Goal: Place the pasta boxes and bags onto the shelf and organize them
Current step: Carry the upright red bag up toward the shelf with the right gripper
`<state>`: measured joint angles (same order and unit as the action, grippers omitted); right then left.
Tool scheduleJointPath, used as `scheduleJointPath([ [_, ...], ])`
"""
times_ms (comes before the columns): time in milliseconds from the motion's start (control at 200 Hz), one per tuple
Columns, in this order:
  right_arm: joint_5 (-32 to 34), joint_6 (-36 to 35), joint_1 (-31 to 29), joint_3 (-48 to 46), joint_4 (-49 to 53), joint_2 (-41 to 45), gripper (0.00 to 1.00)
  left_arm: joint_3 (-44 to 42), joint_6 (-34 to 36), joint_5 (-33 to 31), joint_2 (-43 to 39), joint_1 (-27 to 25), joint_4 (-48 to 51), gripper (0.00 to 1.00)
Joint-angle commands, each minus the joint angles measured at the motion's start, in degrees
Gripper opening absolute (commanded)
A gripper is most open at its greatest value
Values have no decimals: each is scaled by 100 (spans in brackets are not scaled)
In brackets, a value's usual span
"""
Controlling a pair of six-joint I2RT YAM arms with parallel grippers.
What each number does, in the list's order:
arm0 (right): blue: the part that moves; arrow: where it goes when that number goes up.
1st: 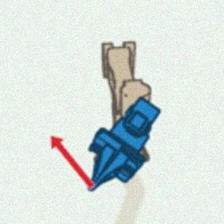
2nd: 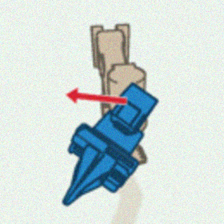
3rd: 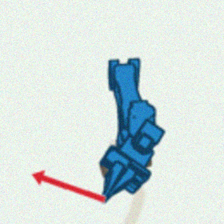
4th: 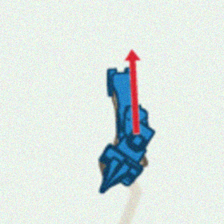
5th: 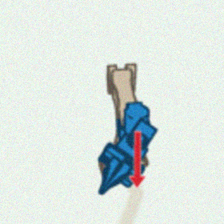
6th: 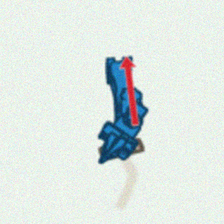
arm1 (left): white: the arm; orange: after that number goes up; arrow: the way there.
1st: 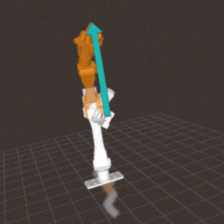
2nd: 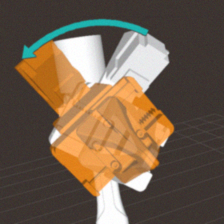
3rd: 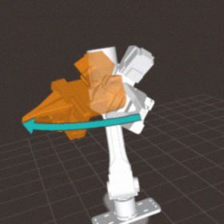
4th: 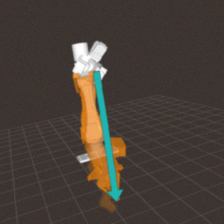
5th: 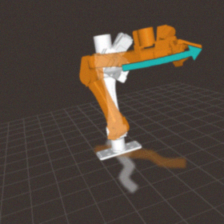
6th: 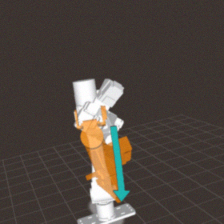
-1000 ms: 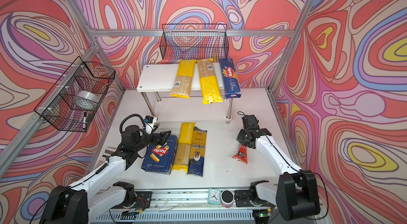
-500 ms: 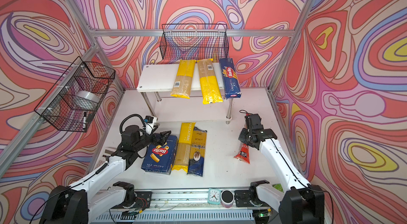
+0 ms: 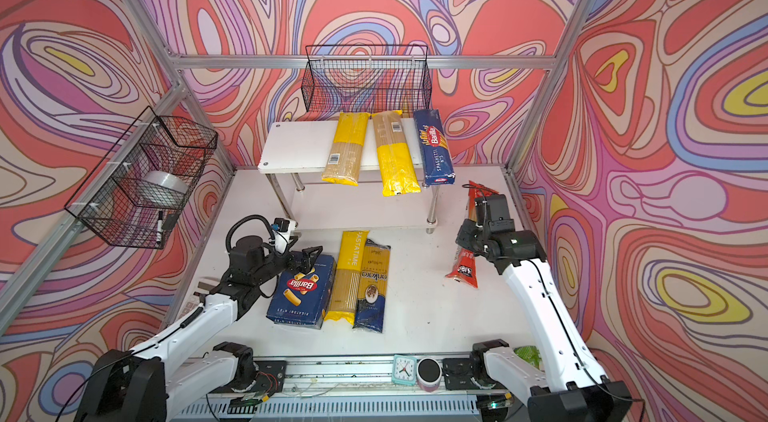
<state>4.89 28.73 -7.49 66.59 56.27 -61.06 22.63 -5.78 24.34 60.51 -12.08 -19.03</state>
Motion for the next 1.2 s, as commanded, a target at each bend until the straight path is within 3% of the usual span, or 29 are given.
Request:
scheduleJointPath([
  [0,205,-248,-17,605,-167,140,0,136,37,-24,-4,-25,22,100],
  [436,251,-956,-20,2661,217,-546,0,154,27,-33,22,-23,31,100],
  [946,-988,-1175,-41,4444,440,-1293,0,184,33,-36,57,-23,48,100],
  [1197,-855,-1360,-617,5628,727,-1915,0,184,33,-46,57,-29,48,100],
])
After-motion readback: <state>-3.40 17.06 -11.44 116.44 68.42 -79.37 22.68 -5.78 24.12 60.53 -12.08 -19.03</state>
